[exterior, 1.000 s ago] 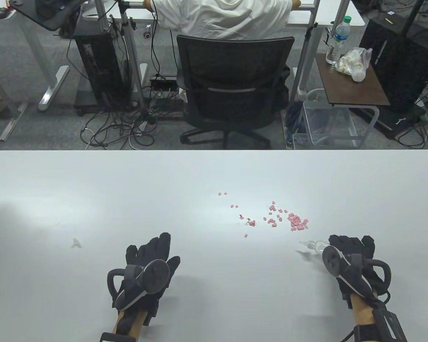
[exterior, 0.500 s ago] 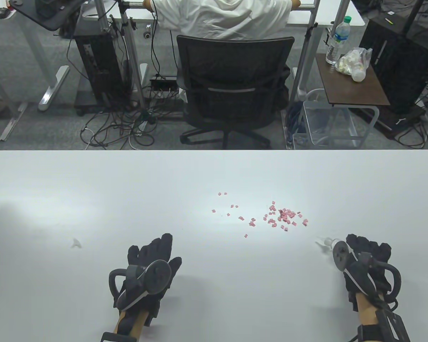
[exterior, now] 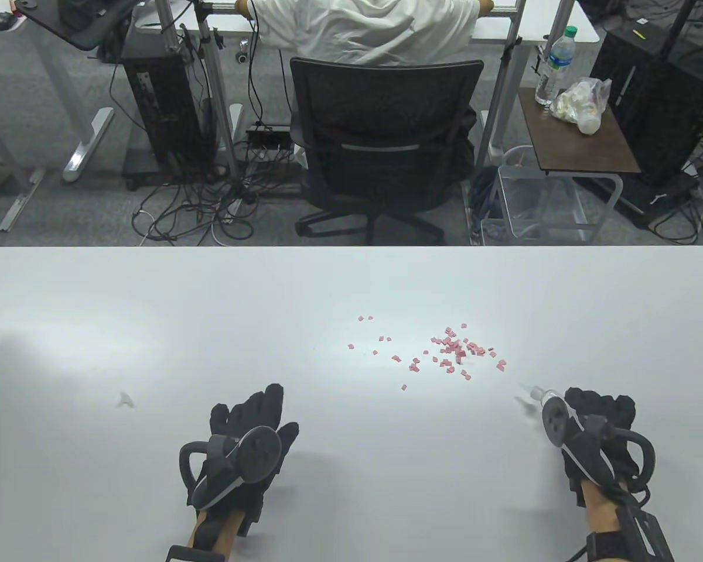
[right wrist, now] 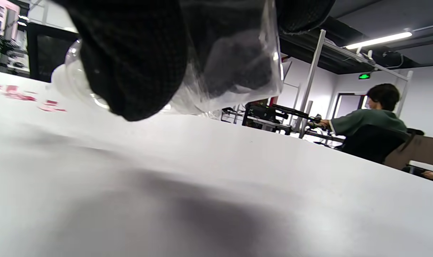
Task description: Squeeze empty conical bottle to blow paper scraps with air puff
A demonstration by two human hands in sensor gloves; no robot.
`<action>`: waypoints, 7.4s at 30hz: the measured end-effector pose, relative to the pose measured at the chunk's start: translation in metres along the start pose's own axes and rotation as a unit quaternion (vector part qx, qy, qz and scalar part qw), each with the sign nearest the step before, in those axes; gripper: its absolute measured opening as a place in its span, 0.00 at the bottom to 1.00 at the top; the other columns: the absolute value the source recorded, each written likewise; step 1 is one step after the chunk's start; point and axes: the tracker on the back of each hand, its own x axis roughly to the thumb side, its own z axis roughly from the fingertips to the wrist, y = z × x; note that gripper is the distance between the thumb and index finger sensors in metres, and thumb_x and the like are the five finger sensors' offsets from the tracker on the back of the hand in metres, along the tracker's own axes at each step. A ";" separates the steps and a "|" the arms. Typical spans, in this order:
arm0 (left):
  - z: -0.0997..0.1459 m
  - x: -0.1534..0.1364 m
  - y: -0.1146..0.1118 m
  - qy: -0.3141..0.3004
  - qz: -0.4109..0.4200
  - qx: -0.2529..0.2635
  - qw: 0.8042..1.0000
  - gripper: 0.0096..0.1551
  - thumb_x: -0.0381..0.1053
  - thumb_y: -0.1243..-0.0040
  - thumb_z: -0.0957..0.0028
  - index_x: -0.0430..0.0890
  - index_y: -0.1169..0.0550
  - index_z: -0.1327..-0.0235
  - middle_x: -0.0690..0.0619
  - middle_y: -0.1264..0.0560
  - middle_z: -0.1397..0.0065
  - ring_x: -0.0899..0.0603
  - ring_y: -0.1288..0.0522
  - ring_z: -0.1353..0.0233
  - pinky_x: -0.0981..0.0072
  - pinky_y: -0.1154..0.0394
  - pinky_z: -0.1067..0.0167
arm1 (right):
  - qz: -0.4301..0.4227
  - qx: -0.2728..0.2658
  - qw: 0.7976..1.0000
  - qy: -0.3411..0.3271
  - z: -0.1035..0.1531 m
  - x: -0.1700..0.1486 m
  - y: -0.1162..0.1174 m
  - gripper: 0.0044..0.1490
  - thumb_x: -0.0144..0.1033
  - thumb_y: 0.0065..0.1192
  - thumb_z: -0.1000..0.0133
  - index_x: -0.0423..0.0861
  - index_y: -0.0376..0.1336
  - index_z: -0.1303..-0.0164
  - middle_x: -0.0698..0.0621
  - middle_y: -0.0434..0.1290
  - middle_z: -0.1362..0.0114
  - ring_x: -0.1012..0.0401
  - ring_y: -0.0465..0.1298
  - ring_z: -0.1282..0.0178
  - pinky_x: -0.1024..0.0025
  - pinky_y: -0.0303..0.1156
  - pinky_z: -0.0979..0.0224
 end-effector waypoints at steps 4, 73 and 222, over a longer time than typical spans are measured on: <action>0.000 0.000 0.000 -0.001 -0.001 0.000 1.000 0.44 0.63 0.41 0.39 0.46 0.37 0.13 0.40 0.31 0.18 0.34 0.25 0.24 0.27 0.44 0.25 | 0.021 0.006 1.000 -0.015 0.002 0.006 0.002 0.45 0.43 0.83 0.61 0.50 0.70 0.30 0.47 0.77 0.28 0.49 0.77 0.29 0.38 0.61 0.20; 0.000 0.006 -0.001 -0.013 -0.006 -0.005 1.000 0.44 0.63 0.41 0.39 0.46 0.37 0.13 0.40 0.31 0.18 0.34 0.25 0.24 0.27 0.44 0.25 | -0.005 0.012 0.999 0.029 -0.001 -0.011 0.008 0.43 0.45 0.83 0.62 0.48 0.73 0.34 0.47 0.80 0.32 0.51 0.79 0.32 0.45 0.60 0.17; -0.013 0.044 0.000 -0.010 0.421 -0.021 0.907 0.25 0.48 0.29 0.43 0.46 0.19 0.33 0.44 0.16 0.37 0.43 0.13 0.43 0.35 0.35 0.28 | -0.207 -0.076 0.899 -0.379 0.076 0.110 -0.098 0.48 0.45 0.75 0.54 0.42 0.62 0.24 0.40 0.72 0.28 0.45 0.78 0.33 0.41 0.69 0.26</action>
